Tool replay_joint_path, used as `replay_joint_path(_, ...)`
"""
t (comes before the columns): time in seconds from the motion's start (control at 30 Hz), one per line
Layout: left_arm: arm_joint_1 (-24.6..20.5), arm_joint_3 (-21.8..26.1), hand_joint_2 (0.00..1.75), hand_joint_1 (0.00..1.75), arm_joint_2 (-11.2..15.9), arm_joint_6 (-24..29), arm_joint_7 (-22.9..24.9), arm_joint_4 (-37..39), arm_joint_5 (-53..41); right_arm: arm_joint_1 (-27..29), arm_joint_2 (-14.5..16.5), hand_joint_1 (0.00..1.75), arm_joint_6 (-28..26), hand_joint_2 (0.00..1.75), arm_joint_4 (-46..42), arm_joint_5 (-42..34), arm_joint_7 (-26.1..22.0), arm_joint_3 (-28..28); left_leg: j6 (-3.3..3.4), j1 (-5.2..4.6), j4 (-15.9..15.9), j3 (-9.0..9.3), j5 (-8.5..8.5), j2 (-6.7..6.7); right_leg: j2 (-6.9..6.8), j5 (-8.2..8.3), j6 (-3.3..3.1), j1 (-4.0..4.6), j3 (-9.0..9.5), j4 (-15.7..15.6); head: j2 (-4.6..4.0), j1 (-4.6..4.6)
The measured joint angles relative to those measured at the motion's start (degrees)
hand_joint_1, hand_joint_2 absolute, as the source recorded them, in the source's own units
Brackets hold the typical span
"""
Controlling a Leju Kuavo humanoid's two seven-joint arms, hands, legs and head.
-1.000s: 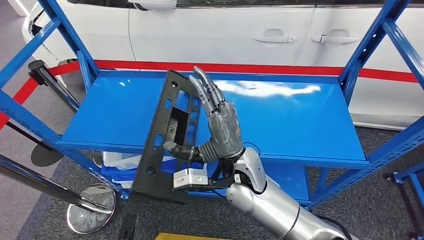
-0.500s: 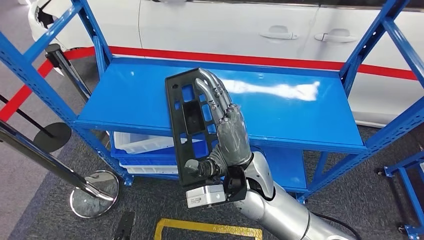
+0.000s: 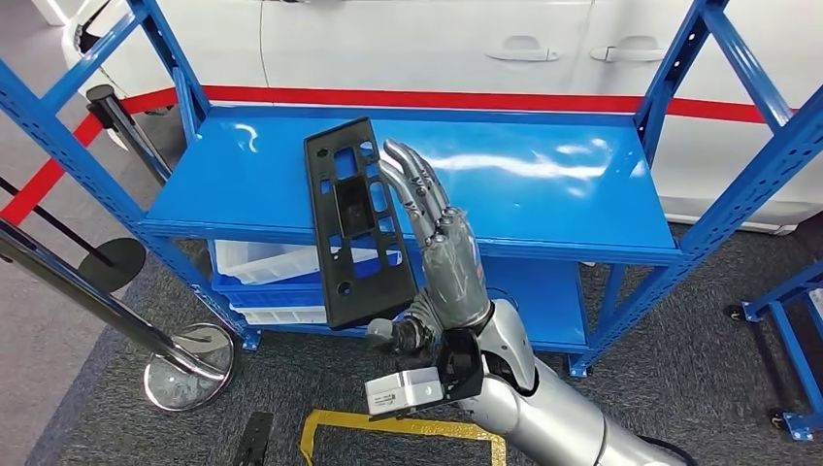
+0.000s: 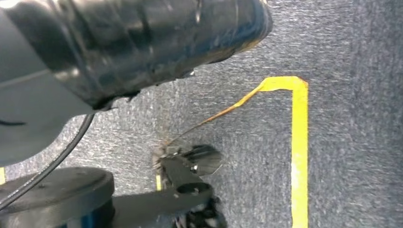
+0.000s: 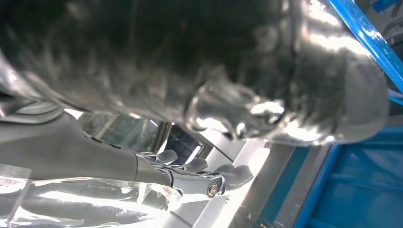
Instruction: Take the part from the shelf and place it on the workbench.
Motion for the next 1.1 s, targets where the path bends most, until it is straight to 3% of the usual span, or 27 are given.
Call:
replay_joint_path(0.03,0.06,0.00,0.00,0.00,0.01,-0.01,0.00,0.00,0.02,0.14,-0.01,0.00,0.15,0.00,0.00,-0.02,0.00,0.01,0.01,0.01,1.39,-0.17,-0.15,-0.01,0.00,0.16,0.01,0.06,-0.27,0.04,0.00,-0.02)
replay_joint_path(0.07,0.12,0.00,0.00,0.00,0.01,-0.01,0.00,0.00,0.04,0.24,-0.02,0.00,0.34,0.00,0.00,-0.04,0.00,0.01,0.15,-0.01,0.79,0.63,0.64,-0.02,0.01,0.28,0.04,0.12,-0.44,0.06,0.00,-0.02)
replay_joint_path(0.17,0.03,-0.01,0.00,0.00,0.21,-0.16,0.01,0.00,0.07,0.32,-0.02,0.00,0.80,0.00,0.01,0.02,0.01,0.03,1.71,-0.48,-10.46,7.70,4.81,-0.16,0.00,0.44,0.22,0.34,-0.55,0.05,0.00,0.06)
replay_joint_path(0.23,-0.06,-0.03,0.00,0.00,0.40,-0.33,0.02,0.00,0.07,0.43,-0.03,0.00,1.10,0.00,0.02,0.22,0.06,0.07,2.57,-1.01,-15.23,10.34,5.29,-0.23,-0.06,0.64,0.67,0.19,-0.74,-0.02,0.00,0.04)
replay_joint_path(0.33,-0.07,-0.14,0.00,0.00,0.43,-0.44,0.08,0.00,0.08,0.80,-0.03,0.00,2.02,0.00,0.04,0.40,0.10,0.24,2.96,-1.01,-16.83,10.89,5.60,-0.14,-0.06,0.77,1.54,0.12,-0.82,-0.27,0.00,0.01)
replay_joint_path(0.37,-0.12,-0.22,0.00,0.00,0.42,-0.45,0.10,0.00,0.07,0.90,-0.04,0.00,2.38,0.00,0.08,0.41,0.09,0.34,3.15,-0.80,-17.46,11.17,5.88,-0.07,-0.03,0.11,1.78,0.21,-1.17,0.47,0.00,0.10)
replay_joint_path(0.4,-0.18,-0.30,0.00,0.00,0.41,-0.47,0.14,0.00,0.04,0.99,-0.05,0.00,2.72,0.00,0.14,0.41,0.03,0.45,3.32,-0.56,-18.04,11.43,6.14,0.00,0.00,-1.08,2.01,0.27,-2.01,2.26,0.00,0.16)
replay_joint_path(0.47,-0.29,-0.42,0.00,0.00,0.41,-0.50,0.21,0.00,0.00,1.42,-0.05,0.00,3.44,0.00,0.42,0.24,-0.19,0.74,3.49,-0.40,-18.34,11.52,6.32,0.04,0.04,-4.51,2.28,0.12,-5.32,9.07,0.00,0.27)
replay_joint_path(0.53,-0.29,-0.45,0.00,0.00,0.41,-0.50,0.24,0.00,0.03,2.08,-0.04,0.00,4.09,0.00,0.99,-0.18,-0.54,1.18,3.45,-0.32,-18.11,11.36,6.27,-0.01,0.03,-6.00,2.58,-0.21,-8.41,14.89,0.00,0.27)
replay_joint_path(0.57,-0.27,-0.46,0.00,0.00,0.40,-0.51,0.24,0.00,0.07,2.31,-0.03,0.00,4.28,0.00,1.31,-0.39,-0.76,1.41,3.34,-0.22,-17.87,11.29,6.15,-0.06,0.02,-5.11,2.79,-0.40,-8.68,15.03,0.00,0.27)
replay_joint_path(0.63,-0.29,-0.50,0.00,0.00,0.33,-0.56,0.24,0.00,0.13,2.48,0.02,0.00,4.41,0.00,1.88,-0.65,-1.15,1.77,2.83,0.16,-16.92,11.09,5.63,-0.19,-0.01,-1.13,3.28,-0.90,-6.45,9.65,0.00,0.28)
replay_joint_path(0.7,-0.44,-0.63,0.00,0.00,0.28,-0.57,0.23,0.00,0.09,2.46,0.18,0.00,4.56,0.87,2.39,-0.75,-1.34,2.05,2.02,0.25,-15.46,10.48,4.86,-0.35,0.07,1.10,3.40,-1.00,-3.75,3.74,0.00,0.39)
replay_joint_path(0.77,-0.58,-0.86,0.00,0.00,0.29,-0.47,0.22,0.00,-0.16,2.49,0.41,0.00,5.04,1.75,2.92,-0.94,-1.43,2.38,1.36,0.14,-14.61,9.79,4.60,-0.43,0.23,0.92,2.81,-0.75,-3.27,2.26,0.00,0.44)
replay_joint_path(0.83,-0.64,-1.15,0.87,0.00,0.29,-0.32,0.12,0.00,-0.44,2.50,0.66,0.00,5.61,1.75,3.54,-1.09,-1.65,2.75,0.99,0.25,-14.43,9.50,4.61,-0.44,0.30,1.15,2.01,-0.74,-3.56,2.21,0.00,0.40)
replay_joint_path(0.9,-0.73,-1.29,1.75,0.00,0.26,-0.14,-0.22,0.00,-0.64,2.44,1.01,0.00,5.80,0.87,4.12,-1.09,-2.13,3.08,0.63,0.37,-12.43,8.55,3.18,-0.43,0.25,1.37,1.40,-0.83,-3.66,2.12,0.00,0.26)
replay_joint_path(0.97,-0.88,-1.31,1.75,0.00,0.20,0.09,-0.71,0.00,-0.93,2.39,1.38,0.00,5.71,0.00,4.61,-1.09,-2.61,3.34,0.28,0.41,-6.28,5.73,-0.04,-0.41,0.18,1.50,1.05,-0.72,-3.79,2.09,0.00,0.09)
replay_joint_path(1.03,-0.93,-1.33,1.75,0.00,0.20,0.51,-1.19,0.00,-1.12,2.39,1.56,0.00,5.63,0.00,5.17,-1.34,-3.03,3.51,0.30,0.37,-0.11,2.78,-2.09,-0.40,0.17,1.58,0.86,-0.37,-3.93,2.09,0.00,0.09)
replay_joint_path(1.07,-0.93,-1.33,1.75,0.00,0.20,0.73,-1.42,0.00,-1.15,2.40,1.60,0.00,5.62,0.00,5.43,-1.56,-3.24,3.52,0.56,0.27,0.48,2.46,-1.72,-0.41,0.19,1.61,0.78,-0.18,-3.95,2.09,0.00,0.09)
replay_joint_path(1.1,-0.94,-1.33,1.75,0.00,0.20,0.89,-1.66,0.00,-1.18,2.38,1.65,0.00,5.62,0.00,5.66,-1.76,-3.40,3.53,1.02,0.09,-1.05,3.17,-0.40,-0.44,0.23,1.63,0.72,0.03,-3.94,2.08,0.00,0.09)
